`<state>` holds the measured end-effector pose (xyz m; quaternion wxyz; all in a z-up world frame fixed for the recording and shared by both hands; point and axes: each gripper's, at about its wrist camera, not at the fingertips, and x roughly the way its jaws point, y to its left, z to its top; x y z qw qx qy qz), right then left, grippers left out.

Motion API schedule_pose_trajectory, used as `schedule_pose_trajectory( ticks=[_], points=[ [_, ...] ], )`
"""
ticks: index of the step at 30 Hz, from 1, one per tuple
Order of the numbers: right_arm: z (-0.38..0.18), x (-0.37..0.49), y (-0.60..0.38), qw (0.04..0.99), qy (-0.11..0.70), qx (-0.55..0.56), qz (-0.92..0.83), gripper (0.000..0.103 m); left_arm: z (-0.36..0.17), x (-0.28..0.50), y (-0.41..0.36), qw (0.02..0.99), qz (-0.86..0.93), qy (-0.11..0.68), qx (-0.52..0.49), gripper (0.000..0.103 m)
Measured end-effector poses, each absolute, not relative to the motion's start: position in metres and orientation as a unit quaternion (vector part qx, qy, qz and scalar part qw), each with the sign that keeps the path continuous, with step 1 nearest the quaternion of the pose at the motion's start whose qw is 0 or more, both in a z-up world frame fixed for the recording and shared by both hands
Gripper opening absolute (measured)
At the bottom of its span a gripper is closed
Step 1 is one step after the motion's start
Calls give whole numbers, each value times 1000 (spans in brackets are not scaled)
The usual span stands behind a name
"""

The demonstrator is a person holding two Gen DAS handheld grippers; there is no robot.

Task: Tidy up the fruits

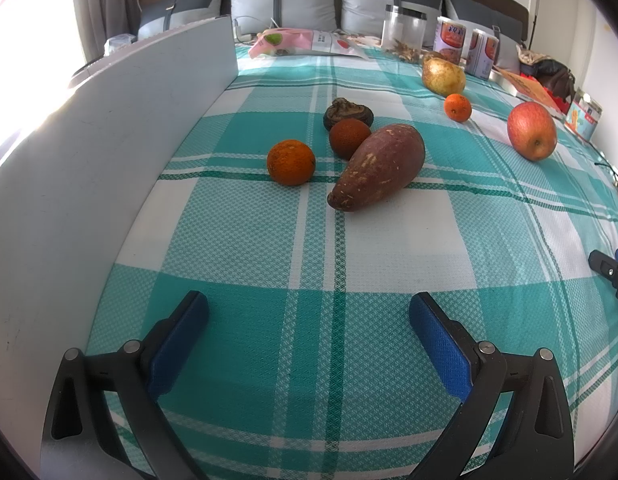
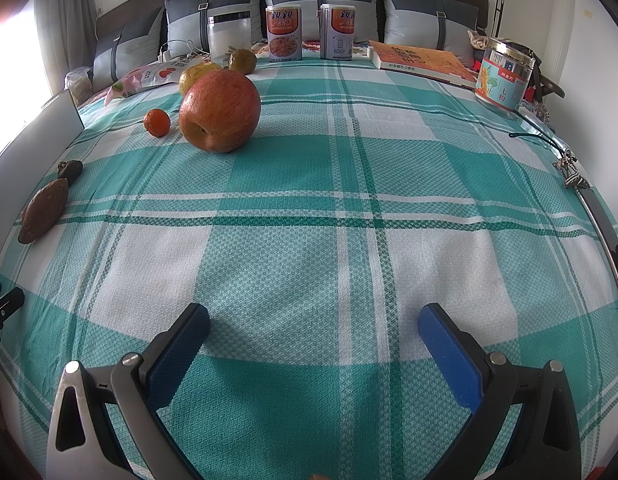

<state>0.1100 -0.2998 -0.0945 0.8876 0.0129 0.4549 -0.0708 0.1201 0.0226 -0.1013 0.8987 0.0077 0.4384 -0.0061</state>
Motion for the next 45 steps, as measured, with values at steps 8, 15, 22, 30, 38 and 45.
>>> schedule_pose_trajectory(
  ticks=[8,15,22,30,38,45],
  points=[
    [-94,110,-300,888,455,13,-71,103,-102,120,22,899,-6,438,8,102],
    [-94,110,-300,888,455,13,-71,103,-102,120,22,899,-6,438,8,102],
    [-94,110,-300,888,455,13,-71,103,-102,120,22,900,-2,436,7,102],
    [-94,110,-300,888,455,13,-71,103,-102,120,22,900,-2,436,7,102],
    [-94,110,-300,888,455,13,-71,103,-91,138,28,872,-63,485,11,100],
    [-94,110,-300,888,455,13,-71,103,-69,181,11,880,-97,464,-21,100]
  ],
)
